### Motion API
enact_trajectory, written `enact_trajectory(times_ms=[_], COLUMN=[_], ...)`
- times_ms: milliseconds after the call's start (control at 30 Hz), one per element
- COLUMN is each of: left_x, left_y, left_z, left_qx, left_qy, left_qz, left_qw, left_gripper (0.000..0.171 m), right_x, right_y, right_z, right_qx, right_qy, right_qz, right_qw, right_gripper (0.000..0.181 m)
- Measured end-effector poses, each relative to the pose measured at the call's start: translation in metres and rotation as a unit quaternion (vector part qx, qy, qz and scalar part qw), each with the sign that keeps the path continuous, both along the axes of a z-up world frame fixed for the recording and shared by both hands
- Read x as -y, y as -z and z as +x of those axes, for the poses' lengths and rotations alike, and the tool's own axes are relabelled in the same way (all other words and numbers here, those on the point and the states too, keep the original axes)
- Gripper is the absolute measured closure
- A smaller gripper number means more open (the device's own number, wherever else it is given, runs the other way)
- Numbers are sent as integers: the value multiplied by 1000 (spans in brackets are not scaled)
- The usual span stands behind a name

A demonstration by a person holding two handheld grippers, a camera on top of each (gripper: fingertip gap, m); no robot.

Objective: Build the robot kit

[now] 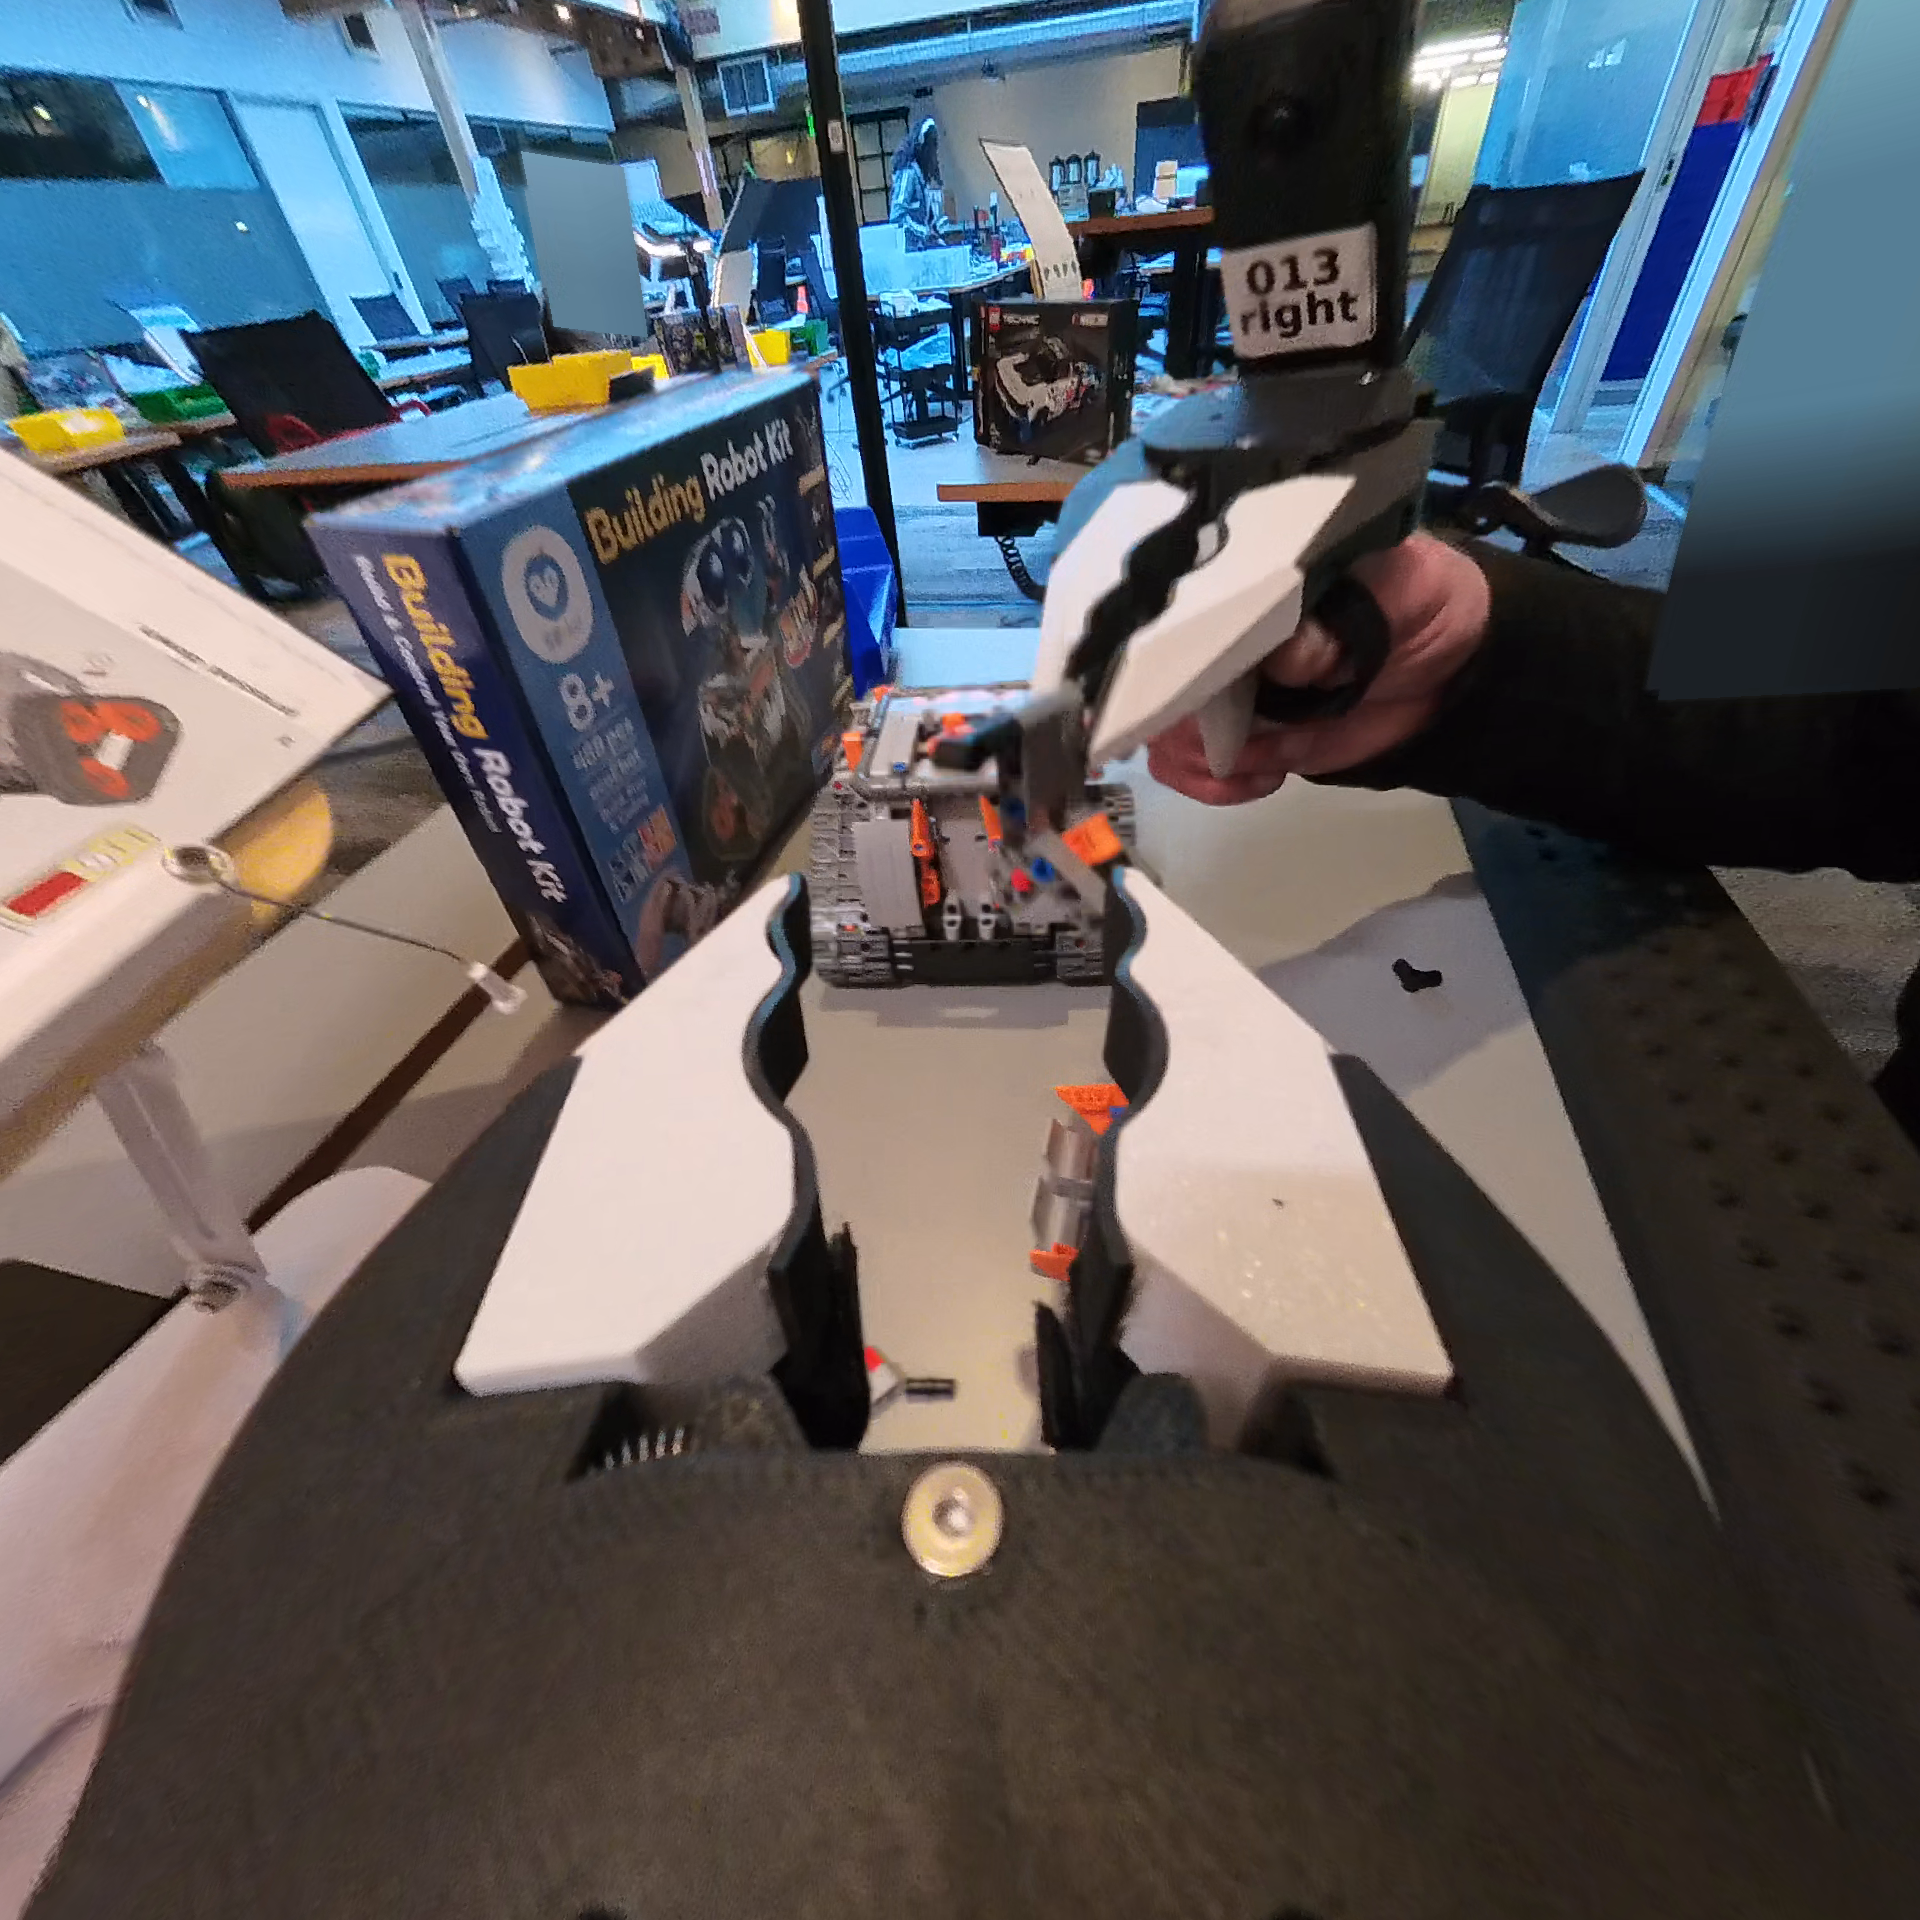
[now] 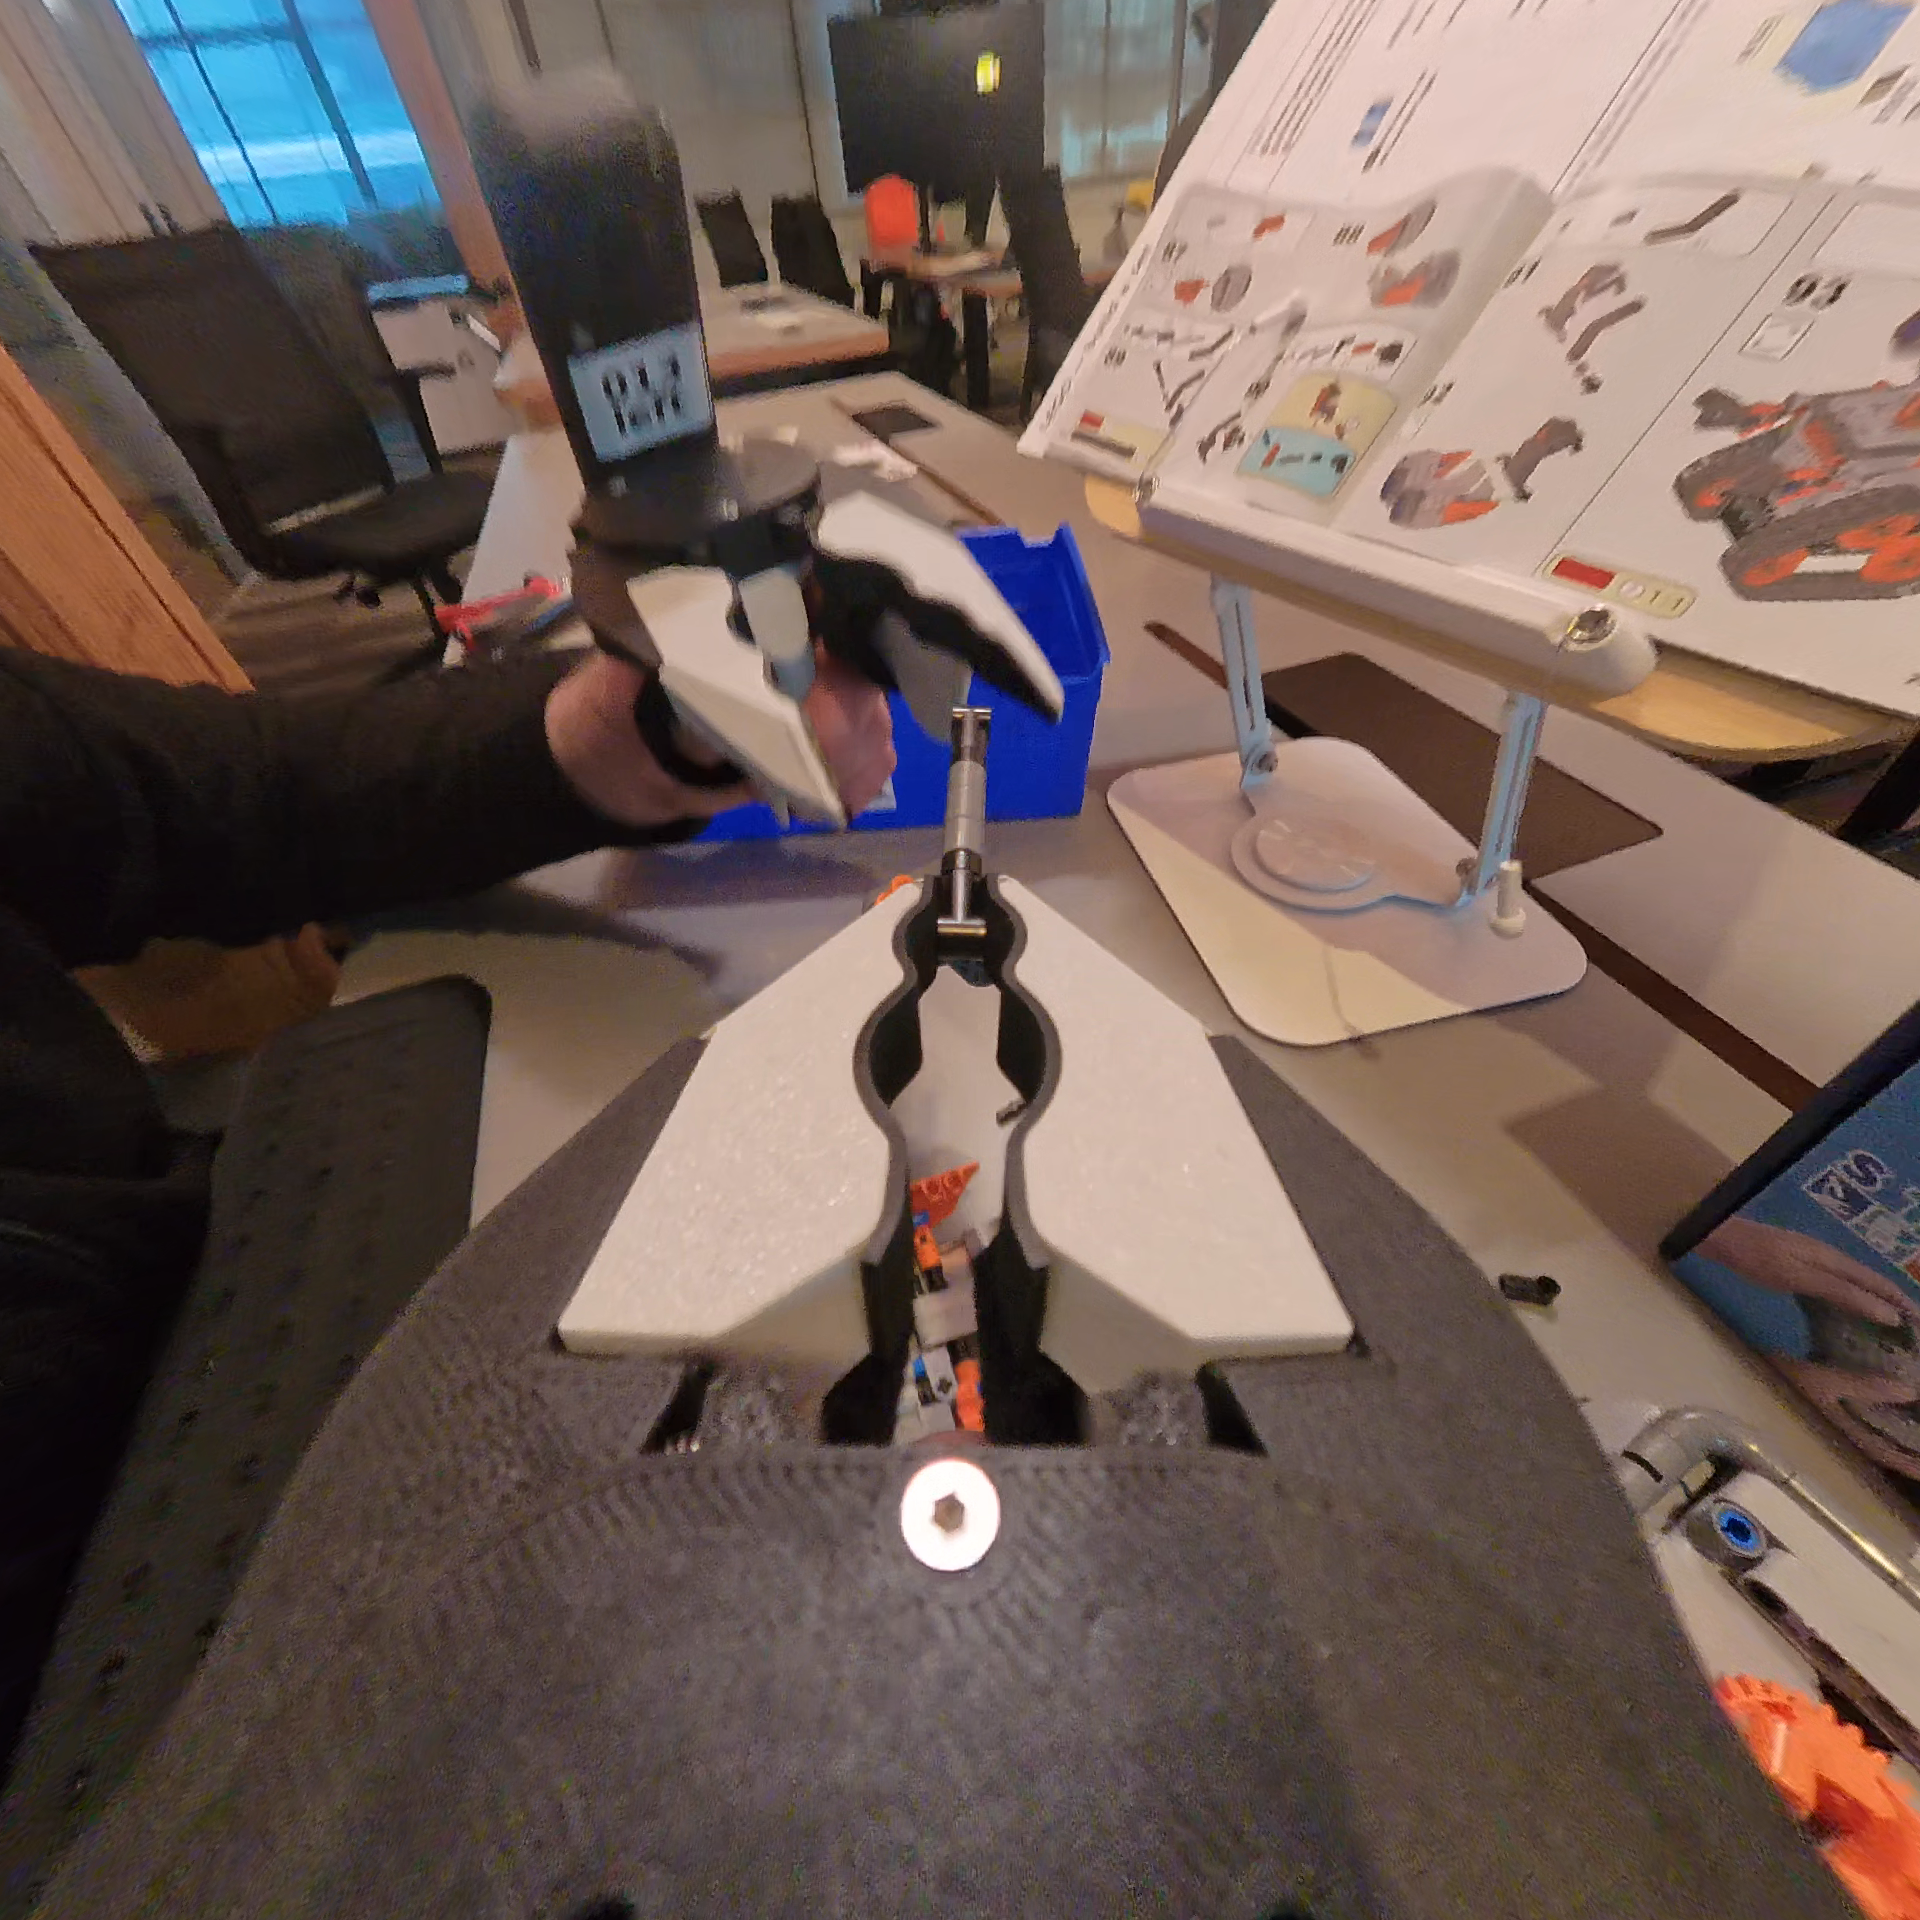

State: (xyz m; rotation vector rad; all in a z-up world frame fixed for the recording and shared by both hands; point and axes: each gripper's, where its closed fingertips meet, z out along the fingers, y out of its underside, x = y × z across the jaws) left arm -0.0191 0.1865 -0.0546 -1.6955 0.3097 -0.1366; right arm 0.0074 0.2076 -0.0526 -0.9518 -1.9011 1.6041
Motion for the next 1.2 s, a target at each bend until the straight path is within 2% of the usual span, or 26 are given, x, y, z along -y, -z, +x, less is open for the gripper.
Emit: enact_trajectory(times_ms=[133, 300, 367, 500, 600, 667, 767, 833, 1000, 1100, 1200], left_x=[2, -1, -4, -7, -7, -8, -9, -9, -7, -7, -8], left_y=[-9, 15, 18, 25, 24, 20, 8, 0, -17, -19, -19], left_z=[-8, 5, 10, 19, 21, 20, 18, 12, -4, -10, -11], left_qx=[-36, -135, -160, -171, -165, -152, -106, -60, 71, 125, 176], left_qy=[-4, 16, 18, 38, 39, 36, 31, 25, 19, 20, 33], left_qz=[-6, -80, -78, -78, -69, -55, -18, 4, 58, 63, 65], left_qw=[999, 987, 984, 981, 983, 986, 994, 998, 996, 990, 982], left_gripper=[122, 130, 138, 159, 163, 163, 166, 166, 167, 166, 166], right_x=[0, 3, 6, 9, 10, 9, 8, 2, -9, -7, -2], right_y=[15, 22, 25, 27, 20, 12, -4, -11, -23, -18, -17], right_z=[-2, -1, 2, 3, 2, -1, -8, -11, -15, -15, -17], right_qx=[20, 18, 18, 26, 20, 6, -19, -31, -41, -61, -112], right_qy=[-4, -19, -31, -43, -44, -34, -9, 15, 44, 44, 64], right_qz=[68, 184, 233, 297, 298, 279, 227, 202, 103, 123, 193], right_qw=[997, 983, 972, 954, 953, 960, 974, 979, 993, 990, 973], right_gripper=[175, 175, 175, 175, 175, 173, 157, 148, 144, 143, 142])
